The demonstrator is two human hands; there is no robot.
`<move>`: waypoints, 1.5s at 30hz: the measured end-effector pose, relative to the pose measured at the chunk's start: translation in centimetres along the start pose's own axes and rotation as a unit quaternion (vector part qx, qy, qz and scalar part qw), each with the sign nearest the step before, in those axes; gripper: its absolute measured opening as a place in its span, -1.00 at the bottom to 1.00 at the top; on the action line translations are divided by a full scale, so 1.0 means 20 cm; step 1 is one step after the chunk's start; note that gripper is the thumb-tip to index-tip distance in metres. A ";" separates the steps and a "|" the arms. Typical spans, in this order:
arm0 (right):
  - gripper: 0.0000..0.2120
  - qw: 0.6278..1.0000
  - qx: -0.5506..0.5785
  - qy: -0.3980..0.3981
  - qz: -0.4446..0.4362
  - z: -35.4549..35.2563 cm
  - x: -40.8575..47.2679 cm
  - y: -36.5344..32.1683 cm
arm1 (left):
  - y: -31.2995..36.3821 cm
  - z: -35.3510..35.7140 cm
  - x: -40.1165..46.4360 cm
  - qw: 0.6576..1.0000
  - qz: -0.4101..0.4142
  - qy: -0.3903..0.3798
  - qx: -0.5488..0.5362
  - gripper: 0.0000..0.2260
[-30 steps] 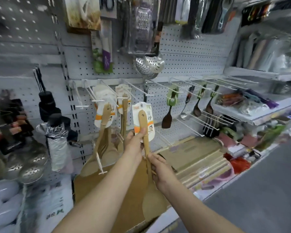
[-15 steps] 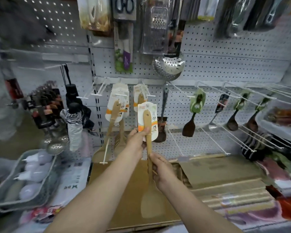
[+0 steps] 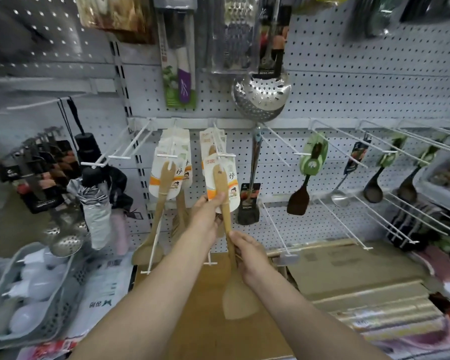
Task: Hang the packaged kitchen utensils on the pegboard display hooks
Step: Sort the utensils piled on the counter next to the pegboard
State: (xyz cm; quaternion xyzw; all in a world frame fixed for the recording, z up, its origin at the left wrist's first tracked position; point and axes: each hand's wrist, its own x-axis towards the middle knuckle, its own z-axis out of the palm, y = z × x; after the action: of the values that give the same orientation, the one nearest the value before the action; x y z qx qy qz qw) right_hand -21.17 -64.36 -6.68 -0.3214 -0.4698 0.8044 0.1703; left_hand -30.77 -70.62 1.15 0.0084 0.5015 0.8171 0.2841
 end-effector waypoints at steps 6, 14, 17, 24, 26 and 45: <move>-0.86 1.000 0.007 0.001 0.005 0.11 0.20 -0.09 | 0.08 0.03 0.26 1.000 0.005 0.025 0.016 -0.83; -0.81 1.000 -0.001 0.017 0.012 0.23 0.41 -0.16 | 0.12 0.04 0.50 0.999 0.007 0.030 0.034 -0.89; -0.83 1.000 0.004 0.012 0.015 0.24 0.43 -0.15 | 0.12 0.03 0.52 0.999 0.007 0.028 0.038 -0.90; -0.86 0.999 -0.033 0.026 0.006 0.25 0.40 -0.12 | 0.07 -0.03 0.40 0.997 0.001 0.044 0.058 -0.74; -0.81 0.998 -0.045 0.035 0.004 0.25 0.35 -0.14 | 0.06 -0.07 0.31 0.997 -0.014 0.051 0.053 -0.63; -0.73 0.967 -0.156 -0.151 0.135 0.65 -0.50 0.24 | 0.10 -0.93 -0.75 0.971 -0.044 0.227 -0.062 -0.84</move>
State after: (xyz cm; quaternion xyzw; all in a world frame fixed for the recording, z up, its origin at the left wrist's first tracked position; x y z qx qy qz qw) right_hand -22.48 -81.01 -2.60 -0.2794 -0.5619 0.7759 -0.0645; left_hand -24.72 -93.56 -2.35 -0.2170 0.5014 0.8138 0.1979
